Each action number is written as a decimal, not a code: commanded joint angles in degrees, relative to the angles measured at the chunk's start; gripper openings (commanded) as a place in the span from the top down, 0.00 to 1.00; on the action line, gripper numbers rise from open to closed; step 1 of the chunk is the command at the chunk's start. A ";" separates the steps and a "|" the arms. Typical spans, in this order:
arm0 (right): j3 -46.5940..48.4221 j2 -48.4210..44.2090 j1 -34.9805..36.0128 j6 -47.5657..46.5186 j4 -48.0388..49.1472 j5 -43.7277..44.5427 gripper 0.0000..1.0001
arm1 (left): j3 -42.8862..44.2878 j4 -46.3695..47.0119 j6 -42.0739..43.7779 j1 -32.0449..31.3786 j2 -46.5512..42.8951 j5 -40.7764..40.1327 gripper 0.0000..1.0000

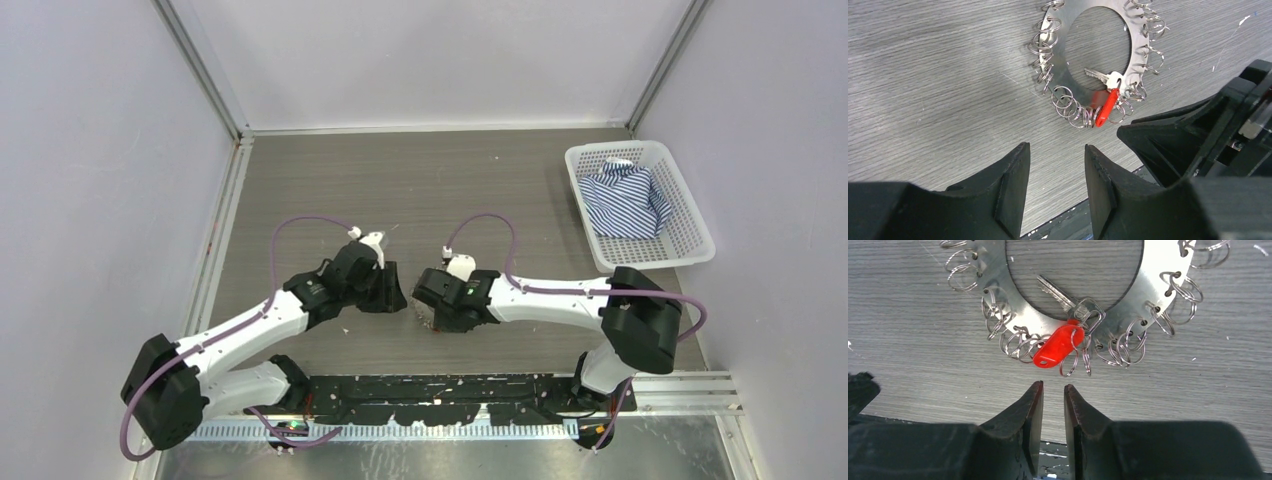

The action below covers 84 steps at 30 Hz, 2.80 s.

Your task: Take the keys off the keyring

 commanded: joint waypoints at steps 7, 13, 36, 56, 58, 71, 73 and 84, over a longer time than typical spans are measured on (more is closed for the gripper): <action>-4.01 0.48 -0.03 10.49 2.26 5.97 0.75 | -1.95 2.04 0.12 0.22 -4.40 1.05 0.55; -8.26 -1.44 -1.79 11.13 8.30 6.60 0.74 | -2.13 2.33 -0.29 0.24 -4.67 0.91 0.56; -8.22 -30.32 -2.66 -30.05 9.46 9.65 0.99 | 5.80 18.21 9.67 0.22 -0.65 13.81 0.55; 4.57 -36.39 -2.78 -42.21 4.81 -1.63 0.99 | 6.49 25.50 10.41 0.22 -4.38 26.40 0.27; 4.09 -37.05 -2.76 -43.19 6.38 -2.95 0.99 | 4.08 28.58 7.76 0.22 -3.92 26.49 0.29; 11.29 -19.42 -6.06 -36.86 6.80 11.11 0.99 | -2.93 19.02 4.67 0.85 -11.29 4.09 0.48; 8.38 -18.80 -6.05 -35.16 9.14 9.71 0.99 | -2.85 15.26 3.79 1.24 -12.43 0.10 0.48; -18.30 -14.25 -4.09 -18.03 26.27 -1.27 0.40 | -7.78 16.89 -0.88 1.36 -7.39 4.19 0.50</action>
